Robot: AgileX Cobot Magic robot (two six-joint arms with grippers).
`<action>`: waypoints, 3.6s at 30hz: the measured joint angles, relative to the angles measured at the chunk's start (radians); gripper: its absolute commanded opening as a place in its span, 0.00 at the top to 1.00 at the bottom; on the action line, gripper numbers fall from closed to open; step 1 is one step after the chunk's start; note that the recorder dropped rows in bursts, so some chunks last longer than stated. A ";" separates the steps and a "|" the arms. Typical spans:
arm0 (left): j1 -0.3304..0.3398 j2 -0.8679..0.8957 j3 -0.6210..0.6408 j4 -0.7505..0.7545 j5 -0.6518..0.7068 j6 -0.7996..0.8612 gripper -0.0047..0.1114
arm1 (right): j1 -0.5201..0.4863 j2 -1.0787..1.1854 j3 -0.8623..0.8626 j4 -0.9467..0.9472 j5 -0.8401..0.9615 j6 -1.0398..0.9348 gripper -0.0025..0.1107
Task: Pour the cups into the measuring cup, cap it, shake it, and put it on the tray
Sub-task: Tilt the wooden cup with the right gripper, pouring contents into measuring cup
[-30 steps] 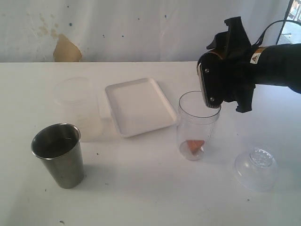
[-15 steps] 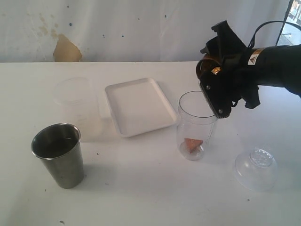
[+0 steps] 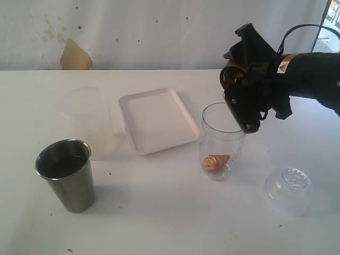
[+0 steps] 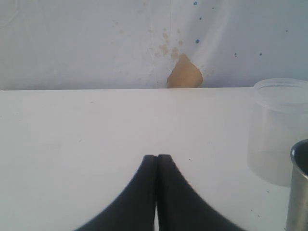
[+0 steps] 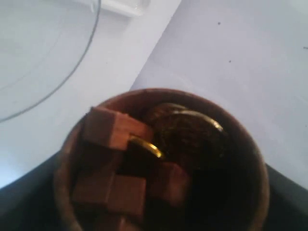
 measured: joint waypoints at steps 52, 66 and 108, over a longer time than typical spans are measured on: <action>0.000 0.000 0.000 0.000 0.000 0.000 0.96 | 0.049 -0.006 0.000 -0.182 -0.021 -0.157 0.98; 0.000 0.000 0.000 0.000 0.000 0.000 0.96 | 0.051 -0.064 0.000 -0.182 0.131 -0.132 0.98; 0.000 0.000 0.000 0.000 0.000 0.000 0.96 | 0.104 -0.074 0.001 -0.436 0.075 -0.161 0.98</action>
